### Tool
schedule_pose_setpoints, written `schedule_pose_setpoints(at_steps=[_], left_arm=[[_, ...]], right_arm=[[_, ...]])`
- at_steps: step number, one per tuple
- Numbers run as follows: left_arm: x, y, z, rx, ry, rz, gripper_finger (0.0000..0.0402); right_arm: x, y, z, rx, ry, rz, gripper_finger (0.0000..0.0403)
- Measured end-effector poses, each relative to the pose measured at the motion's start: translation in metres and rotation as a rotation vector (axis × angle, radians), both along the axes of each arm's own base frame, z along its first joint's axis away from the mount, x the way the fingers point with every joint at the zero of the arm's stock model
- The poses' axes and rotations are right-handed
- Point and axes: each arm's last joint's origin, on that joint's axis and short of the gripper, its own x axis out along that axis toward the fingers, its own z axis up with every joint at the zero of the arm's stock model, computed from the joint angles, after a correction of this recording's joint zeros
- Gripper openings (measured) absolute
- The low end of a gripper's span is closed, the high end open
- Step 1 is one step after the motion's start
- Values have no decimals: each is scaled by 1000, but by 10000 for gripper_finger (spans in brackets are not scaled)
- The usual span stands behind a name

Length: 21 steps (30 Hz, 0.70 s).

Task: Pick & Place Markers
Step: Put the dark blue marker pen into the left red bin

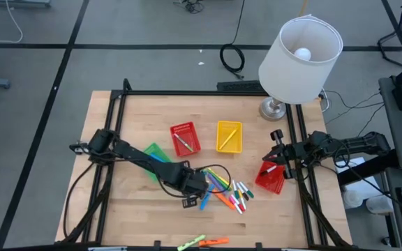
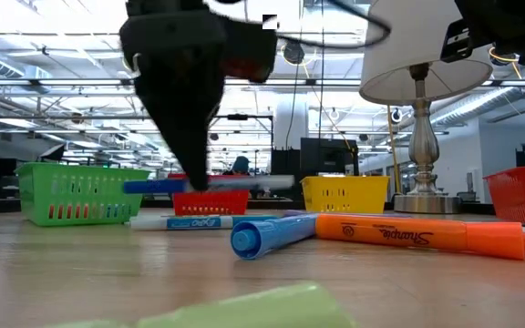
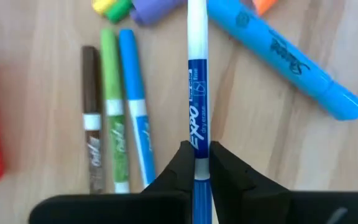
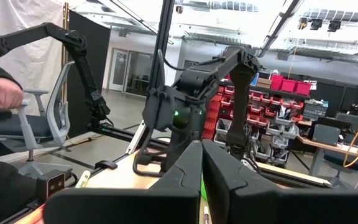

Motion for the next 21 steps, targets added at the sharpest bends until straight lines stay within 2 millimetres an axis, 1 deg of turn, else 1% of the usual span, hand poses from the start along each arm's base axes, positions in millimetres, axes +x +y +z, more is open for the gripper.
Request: schedule_pose_setpoints(at_steps=[2,6,10,13,15,18,21], left_arm=[[-3,1,6,12,-6,-3,24],[-11,8,33,91,-48,-30,23],[-19,24,68,285,-68,-70,23],[-25,38,93,456,-41,-185,23],[-28,50,99,564,20,-252,23],[-29,69,100,663,124,-342,23],[-30,90,94,718,250,-432,23]], right_arm=[[0,0,0,0,0,0,0],[0,0,0,0,-1,0,0],[0,0,0,0,0,0,0],[0,0,0,0,-2,0,0],[0,0,0,4,1,1,0],[0,0,0,6,2,2,0],[0,0,0,6,4,2,0]])
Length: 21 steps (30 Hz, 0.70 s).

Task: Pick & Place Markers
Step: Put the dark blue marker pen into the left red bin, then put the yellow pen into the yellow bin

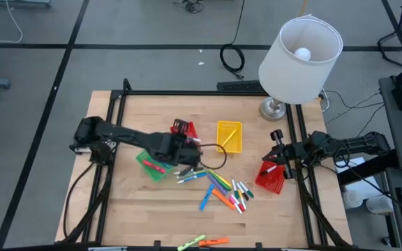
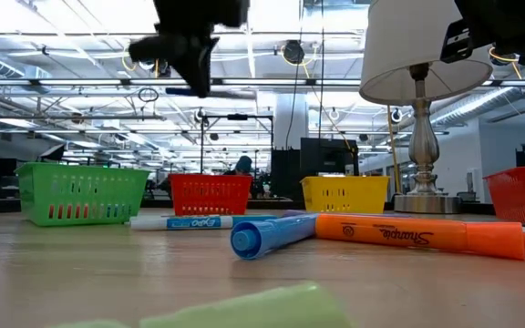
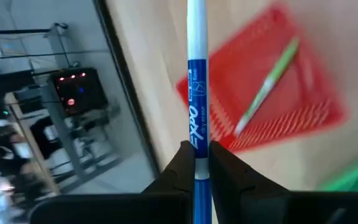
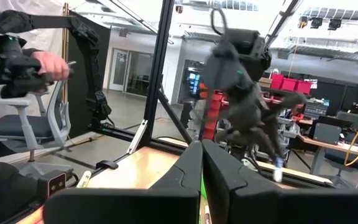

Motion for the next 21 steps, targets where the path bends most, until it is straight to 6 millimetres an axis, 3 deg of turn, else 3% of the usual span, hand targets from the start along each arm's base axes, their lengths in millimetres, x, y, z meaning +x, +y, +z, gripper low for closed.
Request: schedule_pose_setpoints(at_steps=[9,15,21], left_arm=[[-2,42,-41,-17,183,-50,22],[1,43,-67,-39,215,-217,17],[1,45,-77,-60,201,-242,2]], right_arm=[[0,0,0,-14,-2,-4,0],[0,0,0,-27,-6,-7,0],[0,0,0,-30,-7,-8,0]])
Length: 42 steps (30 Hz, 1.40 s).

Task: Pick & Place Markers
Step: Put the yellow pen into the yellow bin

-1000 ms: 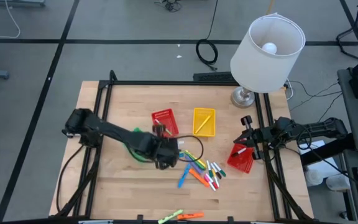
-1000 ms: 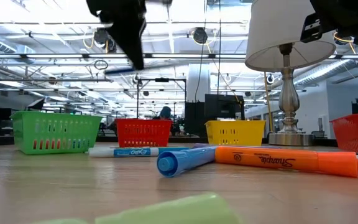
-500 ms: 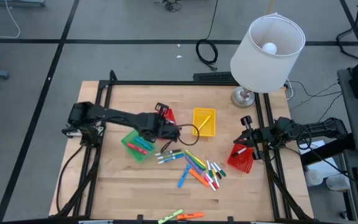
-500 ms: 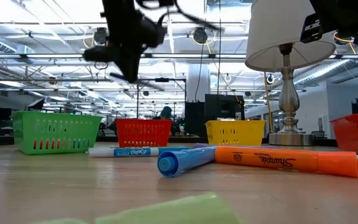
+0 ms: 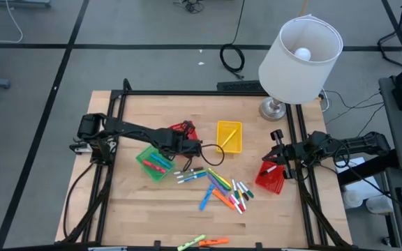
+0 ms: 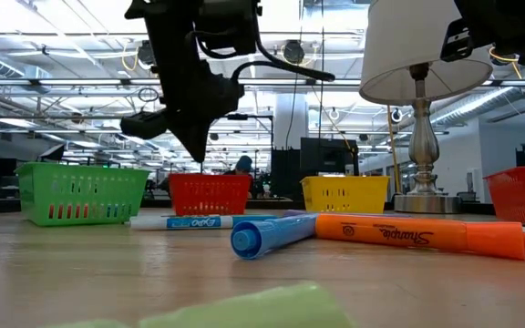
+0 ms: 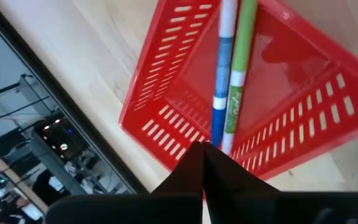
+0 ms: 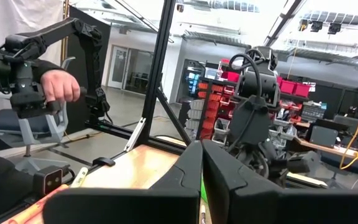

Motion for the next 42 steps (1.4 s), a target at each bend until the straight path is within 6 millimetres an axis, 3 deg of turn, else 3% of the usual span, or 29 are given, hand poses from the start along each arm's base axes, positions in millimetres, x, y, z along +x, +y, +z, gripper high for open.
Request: schedule_pose_setpoints(at_steps=[10,15,19,22,26,29,32,34,42], left_arm=[[0,0,-3,-13,-52,55,10],[9,-5,14,40,-147,107,41],[16,-25,54,132,-258,113,48],[7,-42,107,22,-427,151,26],[-42,-46,171,-301,-671,249,6],[-86,-41,193,-473,-845,382,7],[-125,-40,190,-670,-1037,533,4],[-142,-42,176,-794,-1139,532,7],[-168,-44,73,-945,-1390,342,3]], right_arm=[[0,0,0,4,1,1,0],[0,0,0,5,1,1,0],[0,0,0,5,2,1,0],[0,0,0,4,5,2,0],[0,0,0,4,5,3,0],[0,0,0,9,7,5,0],[0,0,0,24,12,9,0],[0,0,0,26,12,9,0],[0,0,0,29,12,8,0]])
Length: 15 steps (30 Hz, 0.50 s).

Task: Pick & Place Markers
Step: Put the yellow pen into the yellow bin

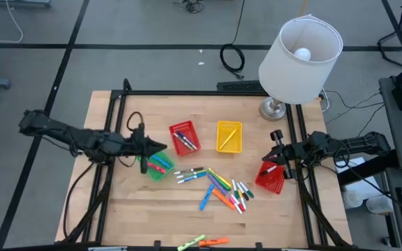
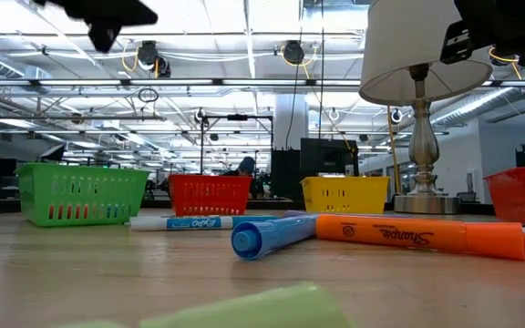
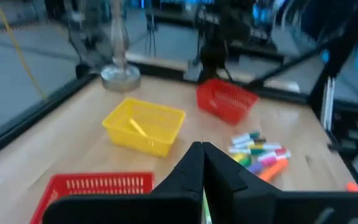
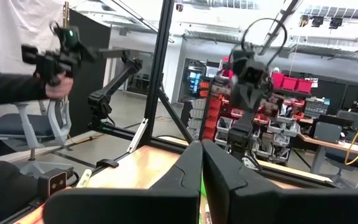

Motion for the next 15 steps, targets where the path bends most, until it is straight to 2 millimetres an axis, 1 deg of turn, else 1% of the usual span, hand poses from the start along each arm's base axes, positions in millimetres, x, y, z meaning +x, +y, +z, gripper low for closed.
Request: schedule_pose_setpoints(at_steps=[4,8,15], left_arm=[[-3,9,-33,-1,-48,18,3],[-6,12,-48,58,-52,34,3],[-17,16,-79,177,-170,29,2]], right_arm=[[0,0,-1,-4,5,-2,0],[0,0,-2,-24,16,-6,0],[1,0,-4,-47,25,-11,0]])
